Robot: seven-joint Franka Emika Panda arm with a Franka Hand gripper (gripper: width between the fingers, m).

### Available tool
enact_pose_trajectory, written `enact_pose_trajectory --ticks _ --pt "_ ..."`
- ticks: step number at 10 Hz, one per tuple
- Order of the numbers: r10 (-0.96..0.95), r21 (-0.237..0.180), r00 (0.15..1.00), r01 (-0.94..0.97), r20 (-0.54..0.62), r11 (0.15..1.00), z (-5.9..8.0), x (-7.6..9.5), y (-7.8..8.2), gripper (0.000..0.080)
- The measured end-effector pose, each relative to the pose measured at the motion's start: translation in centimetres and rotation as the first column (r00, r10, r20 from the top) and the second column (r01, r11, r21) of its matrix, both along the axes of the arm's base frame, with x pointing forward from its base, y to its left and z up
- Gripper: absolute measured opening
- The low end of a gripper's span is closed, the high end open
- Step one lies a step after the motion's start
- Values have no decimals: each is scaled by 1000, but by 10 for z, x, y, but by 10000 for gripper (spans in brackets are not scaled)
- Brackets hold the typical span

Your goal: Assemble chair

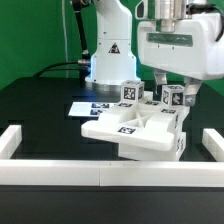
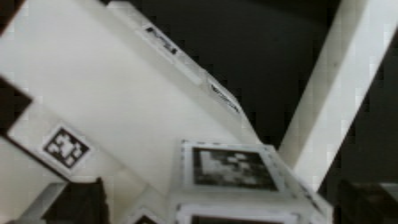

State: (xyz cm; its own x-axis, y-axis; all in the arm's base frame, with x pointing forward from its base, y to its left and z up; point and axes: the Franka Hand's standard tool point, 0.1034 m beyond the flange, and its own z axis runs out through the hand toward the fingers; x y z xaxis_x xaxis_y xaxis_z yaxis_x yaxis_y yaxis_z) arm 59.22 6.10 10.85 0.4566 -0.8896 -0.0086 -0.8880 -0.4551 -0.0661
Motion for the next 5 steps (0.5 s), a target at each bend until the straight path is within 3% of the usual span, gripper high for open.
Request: enact_pose_trajectory --ticks 2,5 --pt "172 -11 985 -172 3 985 1 0 2 649" --pt "441 -29 897 -441 8 897 1 0 2 649"
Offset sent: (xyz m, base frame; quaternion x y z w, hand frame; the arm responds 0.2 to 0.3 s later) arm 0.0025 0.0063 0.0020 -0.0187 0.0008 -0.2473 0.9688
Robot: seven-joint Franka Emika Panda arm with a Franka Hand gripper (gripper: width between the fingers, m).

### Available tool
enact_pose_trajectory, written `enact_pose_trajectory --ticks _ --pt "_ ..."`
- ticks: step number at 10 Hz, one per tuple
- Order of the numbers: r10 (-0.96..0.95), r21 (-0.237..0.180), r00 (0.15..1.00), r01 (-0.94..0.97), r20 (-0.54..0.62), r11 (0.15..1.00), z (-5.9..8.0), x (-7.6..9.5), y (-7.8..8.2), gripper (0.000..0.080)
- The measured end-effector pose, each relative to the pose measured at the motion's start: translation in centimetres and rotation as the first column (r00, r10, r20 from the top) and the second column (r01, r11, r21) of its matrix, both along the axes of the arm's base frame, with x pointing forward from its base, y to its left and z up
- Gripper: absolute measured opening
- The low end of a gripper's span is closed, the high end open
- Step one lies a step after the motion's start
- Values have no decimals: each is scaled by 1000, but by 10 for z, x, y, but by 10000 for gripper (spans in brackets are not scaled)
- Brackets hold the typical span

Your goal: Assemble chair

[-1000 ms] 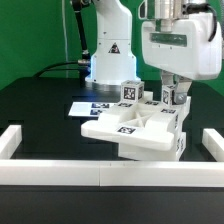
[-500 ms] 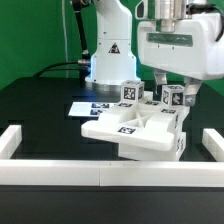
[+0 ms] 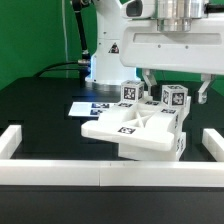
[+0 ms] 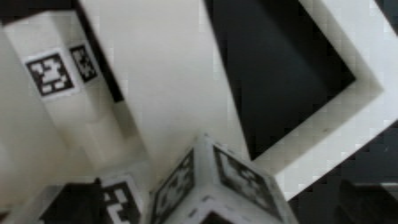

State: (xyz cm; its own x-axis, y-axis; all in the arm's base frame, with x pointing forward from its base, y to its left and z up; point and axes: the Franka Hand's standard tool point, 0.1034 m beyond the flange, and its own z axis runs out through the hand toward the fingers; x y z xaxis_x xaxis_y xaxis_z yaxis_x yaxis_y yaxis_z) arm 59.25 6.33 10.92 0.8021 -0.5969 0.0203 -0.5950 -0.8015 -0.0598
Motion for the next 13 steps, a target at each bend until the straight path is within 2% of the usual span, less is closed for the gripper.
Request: enact_pose_trajectory --ticks 1,7,10,12,13 --pt "125 -7 992 -125 4 992 0 0 -2 649" --pt "471 -39 882 -470 7 882 0 1 -3 649" --pt "606 -58 796 -605 -1 794 0 1 -4 649" --pt "631 -59 776 -630 -2 774 0 1 -5 622" --pt "630 -59 776 -629 -2 775 0 1 -5 432"
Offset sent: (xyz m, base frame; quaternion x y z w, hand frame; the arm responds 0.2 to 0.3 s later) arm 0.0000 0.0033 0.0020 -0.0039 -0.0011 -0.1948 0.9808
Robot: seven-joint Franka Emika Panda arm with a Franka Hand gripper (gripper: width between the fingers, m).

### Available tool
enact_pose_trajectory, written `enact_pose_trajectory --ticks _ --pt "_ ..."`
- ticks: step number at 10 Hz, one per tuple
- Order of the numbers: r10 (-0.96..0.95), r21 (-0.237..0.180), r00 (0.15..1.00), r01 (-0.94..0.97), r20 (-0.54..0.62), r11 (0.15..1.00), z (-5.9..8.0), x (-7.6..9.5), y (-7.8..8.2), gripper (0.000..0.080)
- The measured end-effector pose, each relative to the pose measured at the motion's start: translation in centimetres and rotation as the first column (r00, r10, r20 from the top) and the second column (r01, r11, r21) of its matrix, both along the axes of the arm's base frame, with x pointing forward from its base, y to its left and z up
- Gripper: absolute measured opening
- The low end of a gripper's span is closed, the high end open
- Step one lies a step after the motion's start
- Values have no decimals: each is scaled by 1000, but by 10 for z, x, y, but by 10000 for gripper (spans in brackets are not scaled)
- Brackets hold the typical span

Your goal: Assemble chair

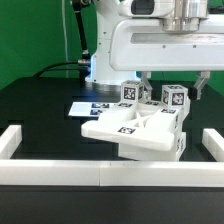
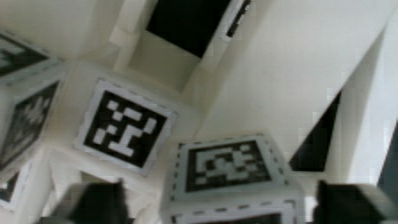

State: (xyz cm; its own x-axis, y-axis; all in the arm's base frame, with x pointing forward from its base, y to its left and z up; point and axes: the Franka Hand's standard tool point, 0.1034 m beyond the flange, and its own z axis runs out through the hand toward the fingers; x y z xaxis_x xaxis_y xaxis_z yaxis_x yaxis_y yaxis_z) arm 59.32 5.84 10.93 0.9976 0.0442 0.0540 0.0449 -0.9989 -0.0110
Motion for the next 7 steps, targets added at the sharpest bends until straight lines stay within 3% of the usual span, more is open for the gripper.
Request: enact_pose_trajectory --ticks 1,3,7 --pt "-19 2 1000 19 0 1000 0 0 0 276" --pt "-34 2 999 34 -1 999 0 0 0 278" --pt "-297 17 955 297 -9 955 -1 -1 0 278"
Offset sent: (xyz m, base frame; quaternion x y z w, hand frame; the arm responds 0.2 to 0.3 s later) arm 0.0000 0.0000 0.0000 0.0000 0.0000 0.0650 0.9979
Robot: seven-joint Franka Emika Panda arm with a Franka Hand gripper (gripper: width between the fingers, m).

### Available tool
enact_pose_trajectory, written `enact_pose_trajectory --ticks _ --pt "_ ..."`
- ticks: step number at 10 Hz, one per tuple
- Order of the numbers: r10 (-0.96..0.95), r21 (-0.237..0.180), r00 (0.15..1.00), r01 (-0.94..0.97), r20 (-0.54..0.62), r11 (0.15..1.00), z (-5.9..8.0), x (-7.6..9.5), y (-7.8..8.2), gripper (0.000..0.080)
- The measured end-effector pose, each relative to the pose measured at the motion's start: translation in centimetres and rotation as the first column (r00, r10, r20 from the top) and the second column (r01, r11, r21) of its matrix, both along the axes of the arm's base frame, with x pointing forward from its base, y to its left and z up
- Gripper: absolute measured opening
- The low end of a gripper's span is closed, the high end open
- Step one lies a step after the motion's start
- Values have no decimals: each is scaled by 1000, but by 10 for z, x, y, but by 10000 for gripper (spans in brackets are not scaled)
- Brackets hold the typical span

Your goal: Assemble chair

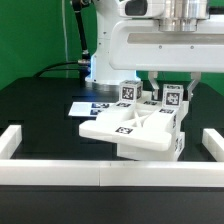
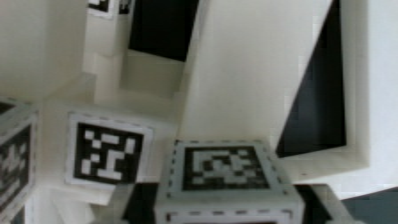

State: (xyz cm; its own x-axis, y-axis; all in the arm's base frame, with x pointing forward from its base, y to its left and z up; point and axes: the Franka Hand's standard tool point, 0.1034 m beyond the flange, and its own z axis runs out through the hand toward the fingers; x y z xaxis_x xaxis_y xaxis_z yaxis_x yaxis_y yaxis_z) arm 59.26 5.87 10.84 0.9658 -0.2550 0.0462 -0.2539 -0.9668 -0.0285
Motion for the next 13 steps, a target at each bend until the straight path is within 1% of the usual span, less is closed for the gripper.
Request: enact_pose_trajectory --ticks 3,5,6,8,10,11,12,13 --pt "-211 11 978 211 -3 977 0 0 0 278" --pt "-361 21 933 361 -4 932 0 0 1 278" --pt "-396 24 918 396 -3 918 0 1 1 278" --pt "-522 30 853 522 -10 852 0 1 2 278" --pt "-638 37 770 638 -17 769 0 1 3 278" --pt "-654 38 756 655 -18 755 0 0 4 278" --pt "-647 37 762 647 -18 761 0 1 4 387" --pt "-647 37 762 647 -18 761 -1 0 4 525"
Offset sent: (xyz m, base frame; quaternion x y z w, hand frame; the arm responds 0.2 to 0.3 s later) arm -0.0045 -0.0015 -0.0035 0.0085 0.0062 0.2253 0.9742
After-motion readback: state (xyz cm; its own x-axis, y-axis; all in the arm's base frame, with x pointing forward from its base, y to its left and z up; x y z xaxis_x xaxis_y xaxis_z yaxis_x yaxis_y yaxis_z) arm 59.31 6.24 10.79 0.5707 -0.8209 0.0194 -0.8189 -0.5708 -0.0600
